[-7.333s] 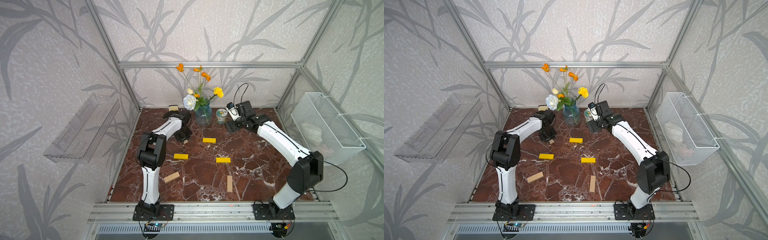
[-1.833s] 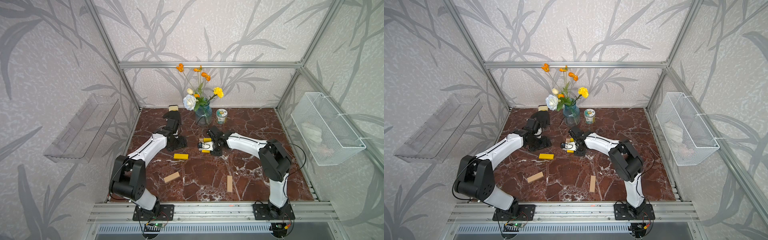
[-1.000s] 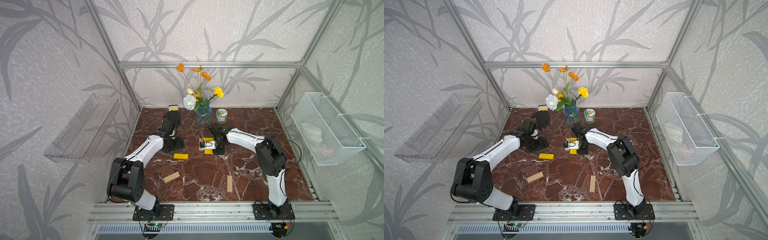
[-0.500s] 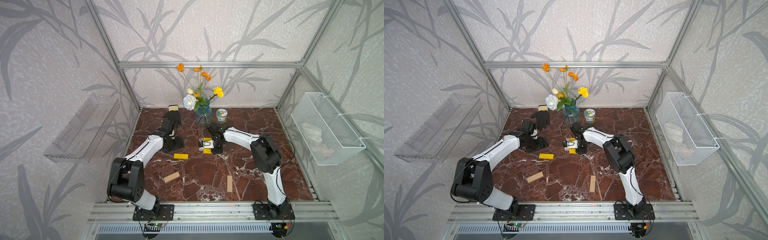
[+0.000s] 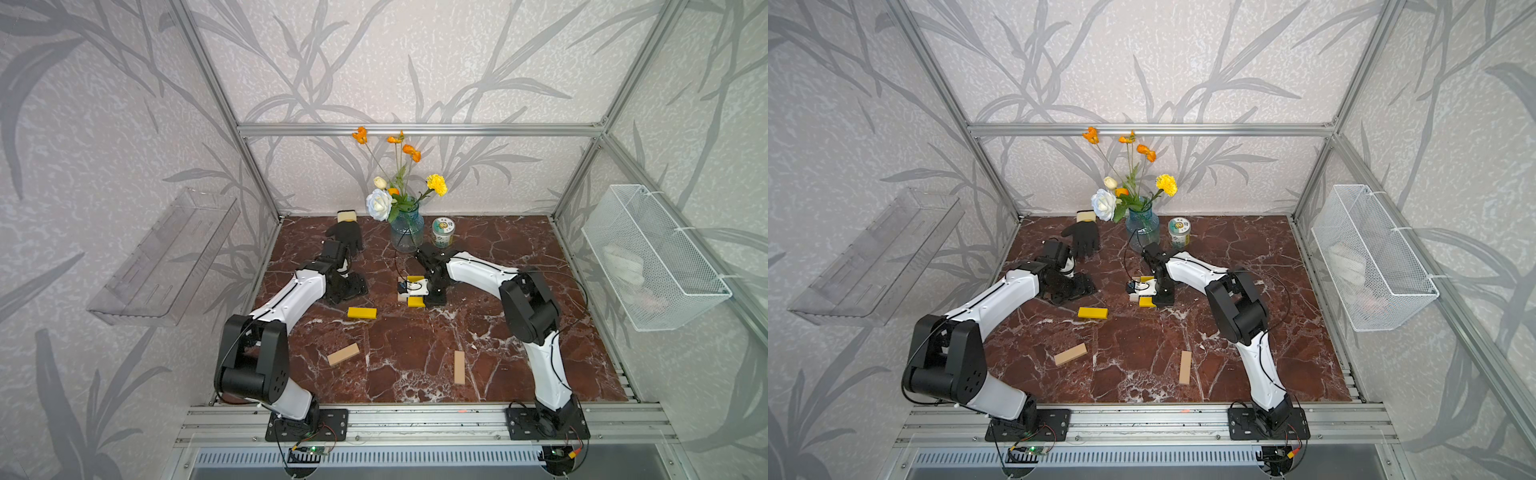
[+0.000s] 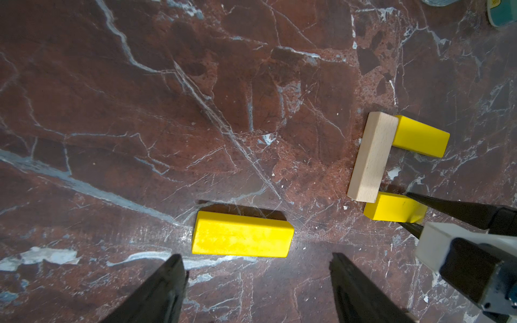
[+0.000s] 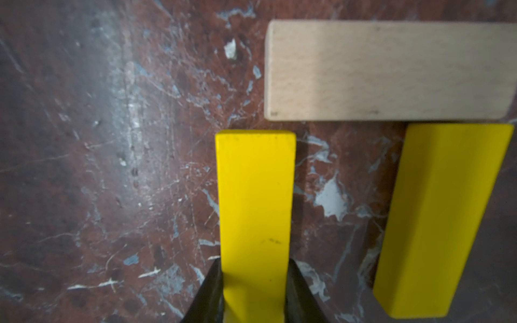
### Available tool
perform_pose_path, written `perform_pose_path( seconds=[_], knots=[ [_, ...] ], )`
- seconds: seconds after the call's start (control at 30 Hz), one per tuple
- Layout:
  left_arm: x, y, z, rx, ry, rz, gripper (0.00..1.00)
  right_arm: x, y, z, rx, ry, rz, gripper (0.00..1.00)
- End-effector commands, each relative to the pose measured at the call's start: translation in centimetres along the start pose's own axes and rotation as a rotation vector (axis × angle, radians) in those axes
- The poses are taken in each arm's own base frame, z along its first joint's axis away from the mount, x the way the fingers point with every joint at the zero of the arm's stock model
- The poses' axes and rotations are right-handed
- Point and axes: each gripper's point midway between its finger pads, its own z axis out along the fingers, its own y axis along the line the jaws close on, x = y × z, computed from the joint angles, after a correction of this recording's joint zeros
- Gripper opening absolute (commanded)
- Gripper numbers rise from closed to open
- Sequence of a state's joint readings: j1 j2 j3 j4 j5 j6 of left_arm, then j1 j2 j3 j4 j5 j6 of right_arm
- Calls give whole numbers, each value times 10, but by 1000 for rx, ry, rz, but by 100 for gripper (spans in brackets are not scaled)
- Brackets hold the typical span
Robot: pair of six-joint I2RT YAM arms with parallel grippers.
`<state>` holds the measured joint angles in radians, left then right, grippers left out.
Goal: Assemble the number 6 with building blocks
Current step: Assemble the building block at the center of the board.
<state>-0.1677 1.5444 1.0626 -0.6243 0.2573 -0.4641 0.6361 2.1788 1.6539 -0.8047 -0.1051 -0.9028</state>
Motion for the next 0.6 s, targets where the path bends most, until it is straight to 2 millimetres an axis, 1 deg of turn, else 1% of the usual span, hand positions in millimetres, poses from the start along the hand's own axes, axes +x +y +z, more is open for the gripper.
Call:
perform_pose_path(
  seconds=[0.0,0.1,0.17,0.23,0.57],
  knots=[
    [1,3,3,1,11,-4,83,17,8,11,-50,68,7,20],
    [1,5,4,1,11,-10,83,18,8,13,-49,76,11,25],
    [3,5,4,2,16,-10,83,17,8,14,-53,72,17,32],
    [3,6,4,1,15,-12,83,16,7,14,-61,70,25,35],
    [2,9,4,3,14,-18,83,9,5,14,-71,57,35,36]
  ],
)
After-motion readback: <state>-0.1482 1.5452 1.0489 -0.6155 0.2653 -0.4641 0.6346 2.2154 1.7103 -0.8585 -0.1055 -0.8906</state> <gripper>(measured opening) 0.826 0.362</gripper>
